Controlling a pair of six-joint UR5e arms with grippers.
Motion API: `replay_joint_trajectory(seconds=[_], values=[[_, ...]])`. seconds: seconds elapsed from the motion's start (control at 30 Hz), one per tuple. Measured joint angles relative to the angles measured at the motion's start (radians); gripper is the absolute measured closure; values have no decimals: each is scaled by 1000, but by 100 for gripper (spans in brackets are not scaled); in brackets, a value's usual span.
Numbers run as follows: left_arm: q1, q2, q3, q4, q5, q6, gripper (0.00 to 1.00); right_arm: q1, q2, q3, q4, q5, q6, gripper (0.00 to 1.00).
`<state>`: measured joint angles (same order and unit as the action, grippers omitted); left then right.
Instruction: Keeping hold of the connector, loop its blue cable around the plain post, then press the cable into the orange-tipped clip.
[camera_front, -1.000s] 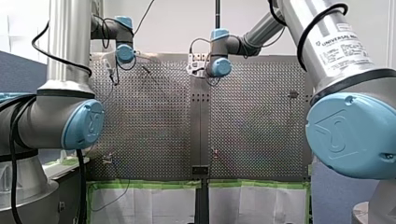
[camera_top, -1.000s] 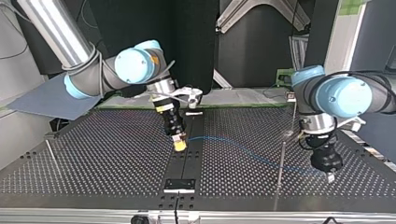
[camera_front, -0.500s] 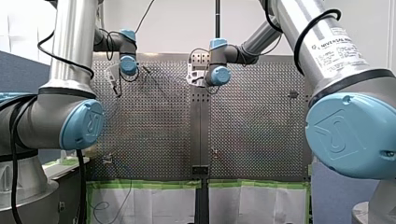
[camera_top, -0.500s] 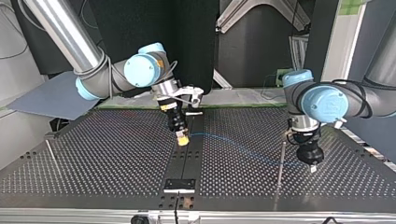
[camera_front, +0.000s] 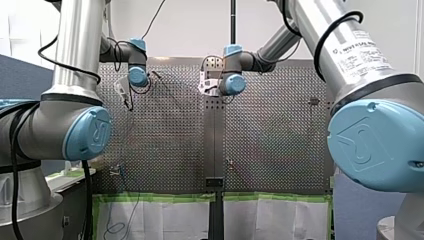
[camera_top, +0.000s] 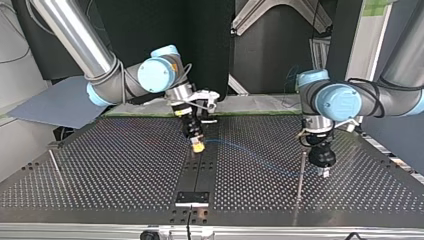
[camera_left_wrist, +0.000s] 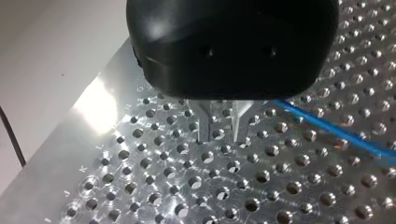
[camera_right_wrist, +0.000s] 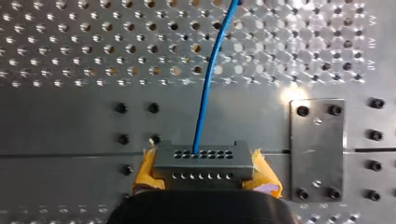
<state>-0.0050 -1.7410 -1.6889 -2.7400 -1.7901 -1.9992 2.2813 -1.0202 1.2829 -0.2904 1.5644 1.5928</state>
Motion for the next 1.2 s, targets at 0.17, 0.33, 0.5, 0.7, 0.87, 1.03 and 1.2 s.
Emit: replay_joint_trajectory(seconds=[0.17, 0.33, 0.5, 0.7, 0.87, 1.03, 1.2], values=[[-10, -14, -1, -5, -3, -5, 0, 6, 29, 4, 14, 0, 0, 100], [-19, -24, -1, -8, -14, -7, 0, 12, 69, 5, 28, 2, -4, 100], [-25, -38, -1, -10, -23, -7, 0, 20, 98, 6, 31, 5, -5, 100], [-36, -71, -1, -8, -20, -7, 0, 29, 125, 15, 17, 10, -5, 100], [-38, -76, -1, -5, -26, -7, 0, 35, 140, 43, -21, 15, -4, 100], [-38, -77, -1, -4, -31, -7, 0, 38, 147, 67, -60, 16, -1, 100], [-43, -78, -1, -3, -39, -1, 0, 40, 163, 92, -87, 15, 1, 100]])
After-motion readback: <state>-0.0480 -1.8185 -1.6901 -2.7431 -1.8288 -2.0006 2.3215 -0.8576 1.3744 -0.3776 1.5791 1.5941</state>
